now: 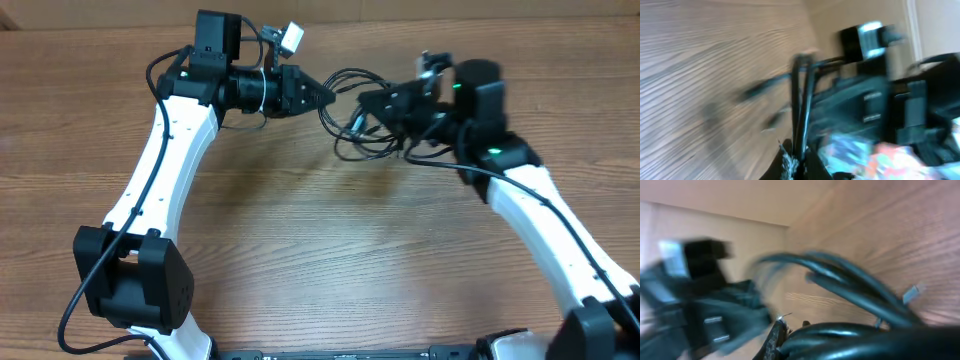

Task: Untangle cables
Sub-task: 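Pull the grippers apart to stretch the cable loops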

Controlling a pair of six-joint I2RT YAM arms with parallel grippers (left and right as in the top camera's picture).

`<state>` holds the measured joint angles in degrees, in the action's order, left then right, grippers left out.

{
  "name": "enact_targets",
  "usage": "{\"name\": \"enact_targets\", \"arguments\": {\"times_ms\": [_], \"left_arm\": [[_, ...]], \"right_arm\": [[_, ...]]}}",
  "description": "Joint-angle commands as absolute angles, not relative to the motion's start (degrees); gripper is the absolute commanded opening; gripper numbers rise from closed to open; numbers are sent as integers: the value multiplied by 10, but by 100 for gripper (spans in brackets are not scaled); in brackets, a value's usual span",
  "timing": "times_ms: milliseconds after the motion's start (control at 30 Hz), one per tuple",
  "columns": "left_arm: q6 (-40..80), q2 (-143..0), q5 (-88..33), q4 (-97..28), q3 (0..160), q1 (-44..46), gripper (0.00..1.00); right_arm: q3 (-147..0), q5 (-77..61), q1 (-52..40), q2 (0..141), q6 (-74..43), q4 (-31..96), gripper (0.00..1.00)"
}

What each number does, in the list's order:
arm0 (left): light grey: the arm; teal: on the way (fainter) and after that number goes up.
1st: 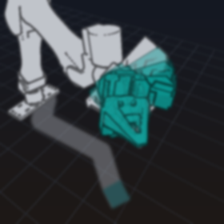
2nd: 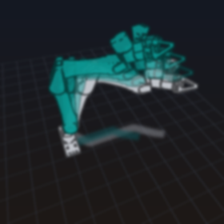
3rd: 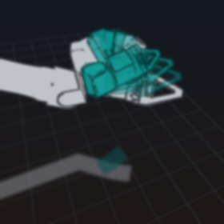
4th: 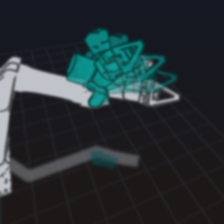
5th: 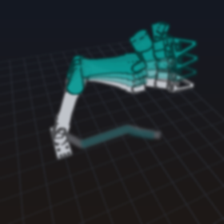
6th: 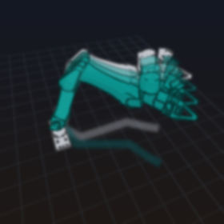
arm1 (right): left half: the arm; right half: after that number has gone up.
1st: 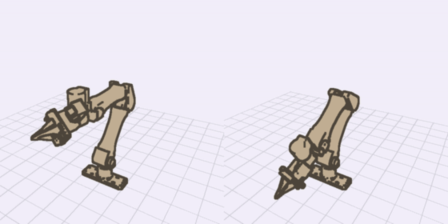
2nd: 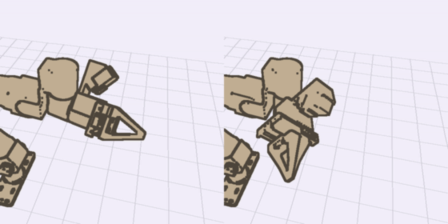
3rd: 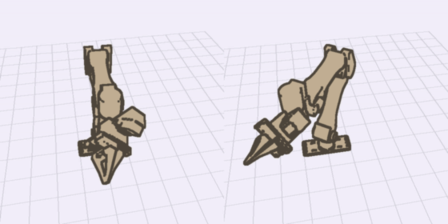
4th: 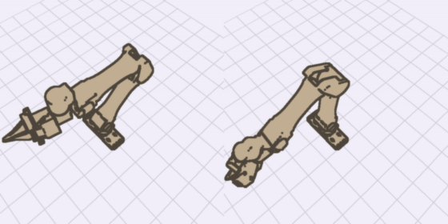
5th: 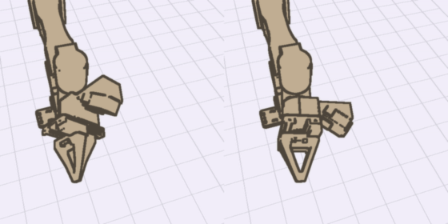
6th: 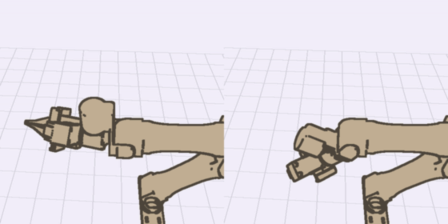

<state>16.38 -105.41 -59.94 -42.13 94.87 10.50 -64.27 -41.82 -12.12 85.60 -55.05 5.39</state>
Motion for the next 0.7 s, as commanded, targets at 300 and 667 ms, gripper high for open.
{"name": "enact_targets", "arguments": {"times_ms": [300,667], "left_arm": [[47,-1049,-281,-500,955,105,4],[15,-1049,-347,-481,968,87,4]], "right_arm": [[-646,-584,80,801,-584,68,4],[-646,-315,88,802,-458,361,7]]}}
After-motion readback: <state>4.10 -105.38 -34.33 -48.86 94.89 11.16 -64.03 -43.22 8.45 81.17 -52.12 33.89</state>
